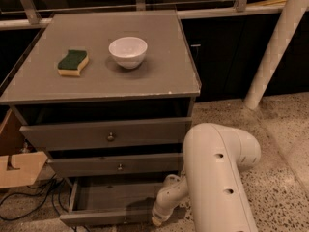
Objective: Close bottom drawer
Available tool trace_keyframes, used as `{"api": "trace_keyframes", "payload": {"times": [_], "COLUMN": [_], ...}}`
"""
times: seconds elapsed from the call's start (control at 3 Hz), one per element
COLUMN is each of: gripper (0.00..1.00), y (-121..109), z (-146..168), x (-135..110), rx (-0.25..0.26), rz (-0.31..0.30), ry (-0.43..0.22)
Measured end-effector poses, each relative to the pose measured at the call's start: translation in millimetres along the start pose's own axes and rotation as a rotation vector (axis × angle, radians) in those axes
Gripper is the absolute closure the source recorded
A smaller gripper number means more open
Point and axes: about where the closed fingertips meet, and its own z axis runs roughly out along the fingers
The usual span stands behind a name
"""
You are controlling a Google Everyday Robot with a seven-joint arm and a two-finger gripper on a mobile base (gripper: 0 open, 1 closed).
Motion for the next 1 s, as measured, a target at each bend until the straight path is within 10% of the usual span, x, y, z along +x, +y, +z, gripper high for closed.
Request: {"api": "trace_keyframes", "payload": {"times": [0.33,1.0], "gripper": [1.0,0.62], "y": [-6.1,-8.5], "z": [-5.9,-5.6], "x": [-27.6,-31.1], "rx": [0.053,0.07], "rz": [-0.034,-0.047], "ry": [-0.038,-0.046]}}
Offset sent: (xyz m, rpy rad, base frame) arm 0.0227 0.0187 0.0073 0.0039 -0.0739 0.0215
